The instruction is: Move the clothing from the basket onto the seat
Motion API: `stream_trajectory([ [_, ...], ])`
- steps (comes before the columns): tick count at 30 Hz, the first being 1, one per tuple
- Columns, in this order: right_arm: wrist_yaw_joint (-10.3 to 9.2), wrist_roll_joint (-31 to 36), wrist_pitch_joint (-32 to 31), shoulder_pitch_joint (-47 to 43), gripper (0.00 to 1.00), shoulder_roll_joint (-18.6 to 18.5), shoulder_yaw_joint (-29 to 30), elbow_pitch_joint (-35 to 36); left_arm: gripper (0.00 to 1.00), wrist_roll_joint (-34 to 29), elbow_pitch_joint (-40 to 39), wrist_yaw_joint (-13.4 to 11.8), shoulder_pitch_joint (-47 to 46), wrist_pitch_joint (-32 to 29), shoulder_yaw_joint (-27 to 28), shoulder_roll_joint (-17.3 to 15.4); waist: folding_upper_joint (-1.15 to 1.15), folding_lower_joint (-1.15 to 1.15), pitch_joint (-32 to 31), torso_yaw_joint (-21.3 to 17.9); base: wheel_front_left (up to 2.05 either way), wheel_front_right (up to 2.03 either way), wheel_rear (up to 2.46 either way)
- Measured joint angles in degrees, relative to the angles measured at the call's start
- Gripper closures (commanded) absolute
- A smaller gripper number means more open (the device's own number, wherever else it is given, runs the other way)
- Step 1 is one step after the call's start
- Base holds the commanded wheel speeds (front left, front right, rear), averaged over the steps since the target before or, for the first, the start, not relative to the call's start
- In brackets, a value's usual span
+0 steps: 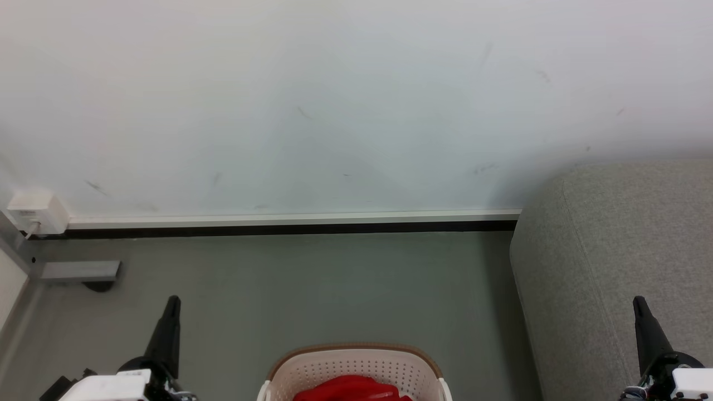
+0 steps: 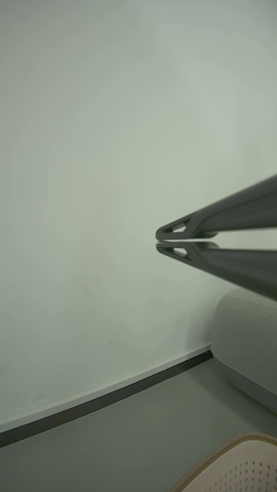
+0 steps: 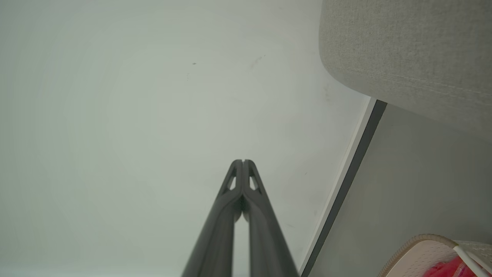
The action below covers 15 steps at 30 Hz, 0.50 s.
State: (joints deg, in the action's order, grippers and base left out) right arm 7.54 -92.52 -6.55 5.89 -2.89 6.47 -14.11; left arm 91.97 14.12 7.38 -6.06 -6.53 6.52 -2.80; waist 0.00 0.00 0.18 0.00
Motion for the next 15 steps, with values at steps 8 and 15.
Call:
stream_trajectory([
  [8, 0.00, 0.0, 0.0, 0.0, 1.00, 0.0, 0.0, 0.0, 1.00, 0.0, 0.0, 0.0, 0.0, 0.0, 0.0, 0.0, 0.00, 0.00, 0.0, 0.0, 0.00, 0.00, 0.00],
  [15, 0.00, 0.0, 0.0, 0.0, 1.00, 0.0, 0.0, 0.0, 1.00, 0.0, 0.0, 0.0, 0.0, 0.0, 0.0, 0.0, 0.00, 0.00, 0.0, 0.0, 0.00, 0.00, 0.00],
])
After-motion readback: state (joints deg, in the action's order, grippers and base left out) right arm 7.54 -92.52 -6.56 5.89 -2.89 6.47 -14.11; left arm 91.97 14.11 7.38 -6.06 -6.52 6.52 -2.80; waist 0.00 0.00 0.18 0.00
